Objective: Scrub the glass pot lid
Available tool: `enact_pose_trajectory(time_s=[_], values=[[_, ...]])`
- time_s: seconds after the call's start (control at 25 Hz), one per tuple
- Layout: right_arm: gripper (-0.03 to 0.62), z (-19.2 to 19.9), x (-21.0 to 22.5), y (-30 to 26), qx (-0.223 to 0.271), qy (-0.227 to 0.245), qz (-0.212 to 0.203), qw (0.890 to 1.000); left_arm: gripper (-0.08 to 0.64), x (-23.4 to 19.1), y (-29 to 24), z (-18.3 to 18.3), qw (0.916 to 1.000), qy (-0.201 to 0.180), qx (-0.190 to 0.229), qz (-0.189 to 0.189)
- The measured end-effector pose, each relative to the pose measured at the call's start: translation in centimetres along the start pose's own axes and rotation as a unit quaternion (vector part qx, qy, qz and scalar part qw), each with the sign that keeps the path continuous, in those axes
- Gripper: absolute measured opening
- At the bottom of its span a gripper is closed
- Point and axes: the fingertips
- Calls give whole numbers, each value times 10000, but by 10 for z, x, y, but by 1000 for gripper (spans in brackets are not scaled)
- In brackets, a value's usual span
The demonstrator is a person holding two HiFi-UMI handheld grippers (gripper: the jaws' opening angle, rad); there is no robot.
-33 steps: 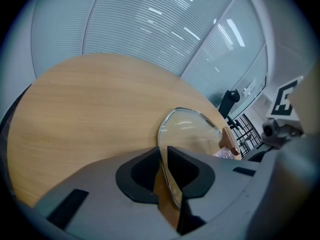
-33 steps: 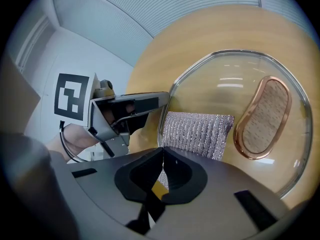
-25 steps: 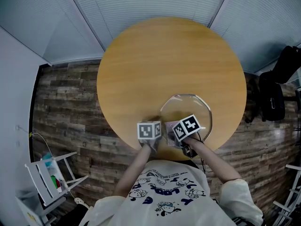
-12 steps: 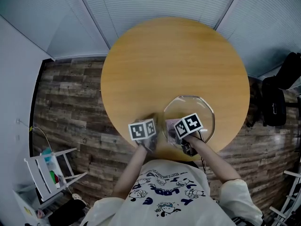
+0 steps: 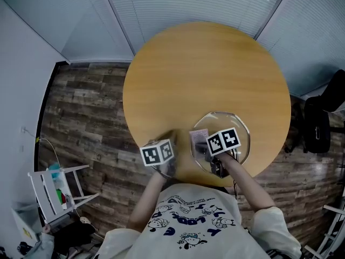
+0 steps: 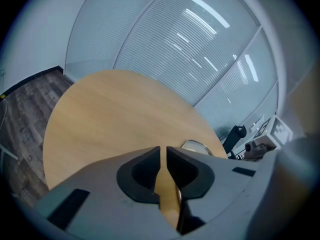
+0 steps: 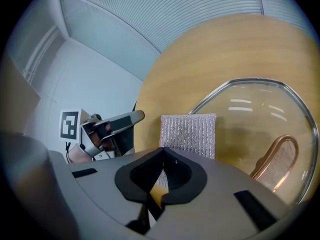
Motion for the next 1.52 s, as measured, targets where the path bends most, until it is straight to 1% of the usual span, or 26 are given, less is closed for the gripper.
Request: enact_pose_trajectory(time_s=[0.08,0.16,0.32,0.44,0.56,0.64,0.72,0.8,0.92,1.08,1.2,1.28,1.4,1.48,1.52], values=[[28,-6,-5,10,250,-2,-90,9996,48,9,12,-7,9998,-29,177,107],[28,-14,-12,24,606,8,-195,9980,48,23,26,-17,9988,-97,420,245],[28,-26,-30,57,1431,124,-314,9891,48,60,61,-38,9930,-409,972,530],[28,-32,-48,82,1996,279,-343,9789,48,91,87,-50,9857,-810,1334,628],[26,-34,-65,106,2426,498,-304,9684,48,119,111,-60,9758,-1191,1714,649],[27,-34,-73,122,2684,663,-202,9608,48,135,124,-64,9689,-1393,1941,650],[27,-34,-78,136,2956,822,-4,9518,48,149,134,-67,9618,-1583,2145,622],[26,-34,-83,150,3269,977,242,9397,48,159,142,-69,9547,-1770,2324,560],[26,-35,-93,173,3783,1214,586,9158,48,173,152,-70,9445,-2046,2538,421],[26,-35,-108,200,4435,1476,1008,8783,48,183,156,-72,9347,-2278,2719,245],[26,-34,-113,218,4866,1570,1300,8495,48,188,157,-74,9295,-2387,2808,122],[26,-32,-115,228,5095,1607,1485,8322,48,190,158,-75,9265,-2442,2862,32],[26,-29,-120,240,5376,1671,1733,8081,48,193,163,-77,9190,-2545,3008,-142],[26,-29,-122,245,5521,1722,1848,7946,48,195,167,-79,9128,-2641,3106,-237],[26,-28,-124,247,5577,1726,1868,7901,48,195,168,-79,9102,-2700,3127,-285]])
Point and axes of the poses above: the fingertips, and each gripper's own axes: y backward along the fingers, x to its right, z out of its underside, and after that the axes turned 14 degrees about -x, right-handed
